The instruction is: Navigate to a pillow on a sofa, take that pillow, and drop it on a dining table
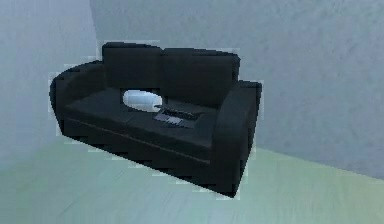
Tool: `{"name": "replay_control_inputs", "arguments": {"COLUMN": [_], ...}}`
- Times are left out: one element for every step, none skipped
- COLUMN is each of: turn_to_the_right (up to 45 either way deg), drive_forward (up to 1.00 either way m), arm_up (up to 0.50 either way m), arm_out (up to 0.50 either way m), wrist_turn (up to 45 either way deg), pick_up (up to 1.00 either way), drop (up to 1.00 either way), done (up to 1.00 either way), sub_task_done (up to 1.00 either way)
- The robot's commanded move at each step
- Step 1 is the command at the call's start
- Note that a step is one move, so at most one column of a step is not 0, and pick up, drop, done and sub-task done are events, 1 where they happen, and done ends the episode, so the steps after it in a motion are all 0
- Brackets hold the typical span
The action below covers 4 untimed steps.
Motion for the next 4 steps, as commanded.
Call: {"name": "replay_control_inputs", "arguments": {"turn_to_the_right": [6.0,0.0,-21.0,0.0], "drive_forward": [0.00,0.55,0.00,0.20], "arm_up": [0.00,0.00,0.00,0.00], "arm_out": [0.00,0.00,0.00,0.00], "wrist_turn": [0.0,0.0,0.0,0.0], "pick_up": [0.00,0.00,0.00,0.00], "drop": [0.00,0.00,0.00,0.00], "done": [0.00,0.00,0.00,0.00], "sub_task_done": [0.00,0.00,0.00,0.00]}}
